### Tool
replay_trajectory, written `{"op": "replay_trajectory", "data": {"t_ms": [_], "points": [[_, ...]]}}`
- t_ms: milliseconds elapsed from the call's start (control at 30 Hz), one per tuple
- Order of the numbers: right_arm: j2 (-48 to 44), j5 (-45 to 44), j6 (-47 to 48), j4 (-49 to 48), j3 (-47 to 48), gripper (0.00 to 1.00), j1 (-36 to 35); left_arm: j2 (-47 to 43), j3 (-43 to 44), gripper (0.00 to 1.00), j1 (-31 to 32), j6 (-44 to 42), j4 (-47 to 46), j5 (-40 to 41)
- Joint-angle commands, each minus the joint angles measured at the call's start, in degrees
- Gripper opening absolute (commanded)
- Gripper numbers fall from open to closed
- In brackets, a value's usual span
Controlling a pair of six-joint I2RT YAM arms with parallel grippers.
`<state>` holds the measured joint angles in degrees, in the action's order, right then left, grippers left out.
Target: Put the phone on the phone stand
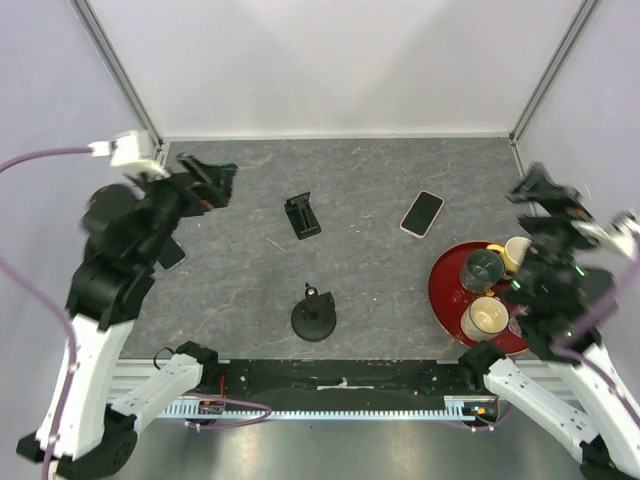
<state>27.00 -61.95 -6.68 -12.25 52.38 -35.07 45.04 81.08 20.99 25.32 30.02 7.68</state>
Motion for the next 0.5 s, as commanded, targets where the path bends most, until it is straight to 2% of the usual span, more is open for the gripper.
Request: {"op": "replay_trajectory", "data": {"t_ms": [0,33,133,167,233,300,467], "points": [[16.5,-0.3,-7.4,8.2,6.8,0.98,-0.1,4.2,-3.4,1.00,0.1,4.0,12.3,-7.4],[22.5,0.8,-9.0,9.8,8.3,0.98,0.0,4.3,-4.6,1.00,0.1,3.8,12.0,-7.5],[33.1,12.9,-8.4,12.1,13.1,0.98,-0.1,3.5,-8.6,0.98,0.0,4.2,11.1,-9.1],[35.8,21.0,-8.5,12.1,15.3,0.98,-0.1,2.8,-9.5,0.98,0.0,4.6,10.9,-9.0],[44.1,26.0,-11.5,17.7,19.1,0.98,0.0,2.4,-11.3,0.99,0.0,4.6,10.6,-9.0],[48.9,31.1,-19.7,22.7,24.8,0.98,0.0,2.4,-11.7,0.98,0.0,4.4,11.2,-8.8],[59.5,44.4,-37.0,22.4,27.7,0.98,0.0,1.4,-13.1,0.98,0.0,5.5,11.6,-9.2]]}}
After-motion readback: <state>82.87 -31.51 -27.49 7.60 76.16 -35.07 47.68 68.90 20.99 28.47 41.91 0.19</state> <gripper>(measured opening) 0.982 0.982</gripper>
